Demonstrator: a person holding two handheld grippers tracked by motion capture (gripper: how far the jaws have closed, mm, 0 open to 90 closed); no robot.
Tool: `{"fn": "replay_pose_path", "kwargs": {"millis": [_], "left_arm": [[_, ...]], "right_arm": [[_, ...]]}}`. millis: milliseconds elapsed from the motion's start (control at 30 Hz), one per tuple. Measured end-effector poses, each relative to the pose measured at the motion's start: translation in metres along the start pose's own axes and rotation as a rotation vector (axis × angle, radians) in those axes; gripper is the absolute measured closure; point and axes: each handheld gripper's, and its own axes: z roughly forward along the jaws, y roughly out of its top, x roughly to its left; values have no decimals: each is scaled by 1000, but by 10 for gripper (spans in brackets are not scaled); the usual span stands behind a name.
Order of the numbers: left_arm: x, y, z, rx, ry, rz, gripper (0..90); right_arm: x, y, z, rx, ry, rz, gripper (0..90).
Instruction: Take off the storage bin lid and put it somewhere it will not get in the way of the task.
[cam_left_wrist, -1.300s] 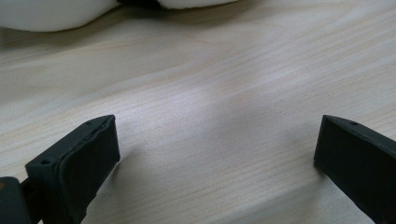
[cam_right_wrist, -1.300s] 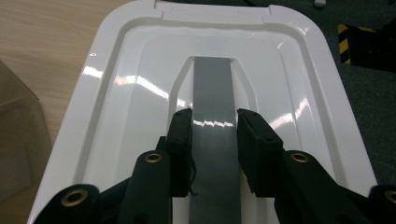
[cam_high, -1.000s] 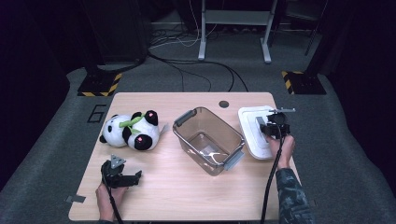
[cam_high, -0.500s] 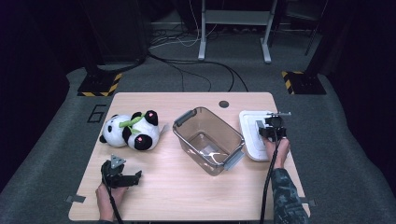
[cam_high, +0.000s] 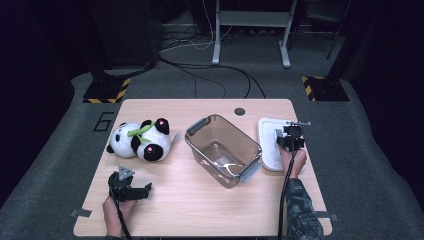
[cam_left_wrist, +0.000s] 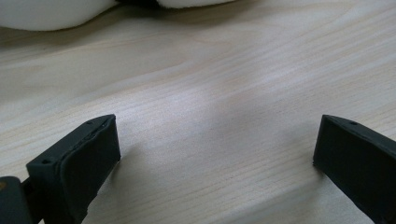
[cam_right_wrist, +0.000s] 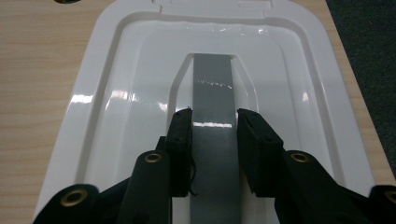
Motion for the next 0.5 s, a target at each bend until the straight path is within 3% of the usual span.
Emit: {"fn": "replay_pose_path", "kwargs": {"millis": [233,433,500], "left_arm": [[0,0,0,-1,0,-1,2],[0,0,0,-1,0,0,2],[0,0,0,-1,0,0,2]], "right_arm": [[1,-3,10,28,1,-6,661],[0,-4,11,22,5,-16,655],[-1,-4,10,15,13,-6,598]]}}
